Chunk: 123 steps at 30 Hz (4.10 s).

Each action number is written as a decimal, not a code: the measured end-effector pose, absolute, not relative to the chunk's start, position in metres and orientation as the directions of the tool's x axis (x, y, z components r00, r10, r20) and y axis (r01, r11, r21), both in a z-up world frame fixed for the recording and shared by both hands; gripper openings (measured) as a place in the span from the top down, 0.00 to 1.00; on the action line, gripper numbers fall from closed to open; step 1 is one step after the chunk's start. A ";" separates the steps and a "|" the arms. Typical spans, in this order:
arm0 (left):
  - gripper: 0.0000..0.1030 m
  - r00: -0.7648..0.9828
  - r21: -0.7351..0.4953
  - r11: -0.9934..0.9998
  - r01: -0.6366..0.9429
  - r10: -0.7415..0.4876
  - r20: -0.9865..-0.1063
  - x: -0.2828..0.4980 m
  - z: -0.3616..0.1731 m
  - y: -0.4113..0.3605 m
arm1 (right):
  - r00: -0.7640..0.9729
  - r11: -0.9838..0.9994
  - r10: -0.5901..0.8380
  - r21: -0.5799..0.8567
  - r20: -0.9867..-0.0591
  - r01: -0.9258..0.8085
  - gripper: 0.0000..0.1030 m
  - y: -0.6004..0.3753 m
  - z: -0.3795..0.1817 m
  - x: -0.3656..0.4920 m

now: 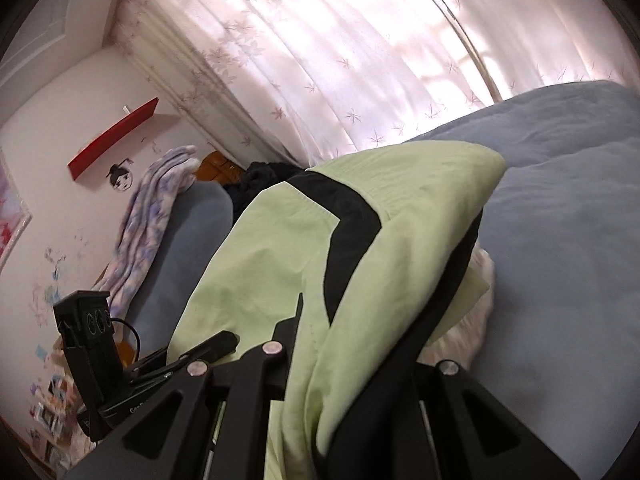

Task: Fold large clothes

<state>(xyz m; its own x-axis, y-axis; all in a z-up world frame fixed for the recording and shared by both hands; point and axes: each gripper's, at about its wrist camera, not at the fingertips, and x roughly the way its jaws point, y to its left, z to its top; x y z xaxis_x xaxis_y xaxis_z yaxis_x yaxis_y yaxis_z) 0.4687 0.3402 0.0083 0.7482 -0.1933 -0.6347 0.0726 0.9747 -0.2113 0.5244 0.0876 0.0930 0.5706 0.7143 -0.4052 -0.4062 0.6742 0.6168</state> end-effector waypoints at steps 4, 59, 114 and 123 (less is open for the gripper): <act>0.60 0.711 -0.219 0.975 0.038 -0.180 -0.679 0.521 -0.039 0.362 | 0.535 0.649 0.732 0.669 -0.420 -0.362 0.90 0.104 0.047 0.572; 0.41 0.671 -0.036 0.917 -0.398 0.265 -0.692 0.537 -0.143 0.371 | 0.704 0.960 0.276 0.220 -0.655 -0.172 0.50 0.148 -0.031 0.589; 0.16 0.730 -0.223 0.975 0.002 -0.154 -0.666 -0.002 -0.027 0.125 | 0.684 0.946 0.323 0.246 -0.654 -0.211 0.23 -0.069 0.081 0.027; 0.16 0.710 -0.159 0.987 -0.038 -0.085 -0.699 -0.022 -0.076 0.096 | 0.731 0.981 0.176 0.179 -0.660 -0.075 0.18 -0.085 0.027 -0.007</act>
